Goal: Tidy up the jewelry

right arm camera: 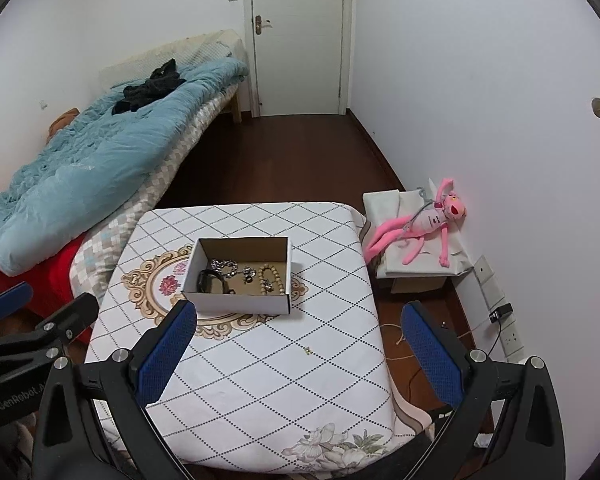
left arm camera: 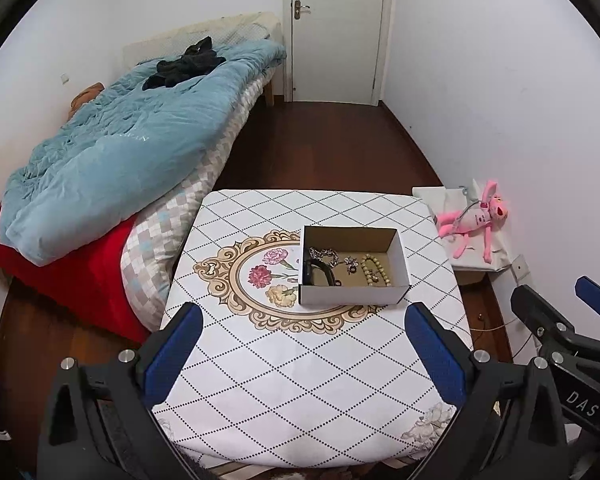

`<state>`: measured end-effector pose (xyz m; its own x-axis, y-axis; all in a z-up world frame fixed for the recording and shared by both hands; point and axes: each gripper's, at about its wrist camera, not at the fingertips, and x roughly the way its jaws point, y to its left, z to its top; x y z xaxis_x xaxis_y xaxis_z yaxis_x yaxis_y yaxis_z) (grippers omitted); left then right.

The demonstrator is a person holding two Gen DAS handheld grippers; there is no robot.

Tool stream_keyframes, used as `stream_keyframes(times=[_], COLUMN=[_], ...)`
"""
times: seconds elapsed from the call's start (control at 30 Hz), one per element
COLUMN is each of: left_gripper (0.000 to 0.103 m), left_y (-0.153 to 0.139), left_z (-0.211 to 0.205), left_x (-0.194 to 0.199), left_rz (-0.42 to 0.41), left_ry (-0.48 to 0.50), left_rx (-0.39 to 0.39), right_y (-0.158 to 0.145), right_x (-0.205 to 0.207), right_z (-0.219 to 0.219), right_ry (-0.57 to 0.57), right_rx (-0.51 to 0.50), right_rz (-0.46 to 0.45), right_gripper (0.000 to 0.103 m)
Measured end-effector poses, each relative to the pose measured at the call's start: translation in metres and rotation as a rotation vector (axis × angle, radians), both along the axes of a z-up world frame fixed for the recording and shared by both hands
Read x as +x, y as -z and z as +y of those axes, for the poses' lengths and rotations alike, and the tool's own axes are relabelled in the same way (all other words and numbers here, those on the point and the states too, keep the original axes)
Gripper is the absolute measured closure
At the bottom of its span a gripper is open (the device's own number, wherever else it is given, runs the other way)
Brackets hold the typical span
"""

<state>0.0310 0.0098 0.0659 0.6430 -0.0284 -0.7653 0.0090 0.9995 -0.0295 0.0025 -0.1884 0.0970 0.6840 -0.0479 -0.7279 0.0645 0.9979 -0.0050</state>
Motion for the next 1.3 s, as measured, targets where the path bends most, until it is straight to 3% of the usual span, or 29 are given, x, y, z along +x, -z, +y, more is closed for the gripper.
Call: stream_keyframes(times=[0.67, 1.3], left_gripper=[0.000, 0.000], left_y=[0.050, 0.064], left_z=[-0.001, -0.002], left_x=[0.090, 0.100], left_rz=[0.166, 0.201], left_ry=[-0.017, -0.009], left_rx=[0.027, 0.033], right_y=[0.058, 0.083], right_x=[0.116, 0.137], right_z=[-0.009, -0.014], right_ry=[0.004, -0.018], right_rx=[-0.015, -0.018], right_rz=[0.176, 0.247], right_gripper=[0.000, 0.000])
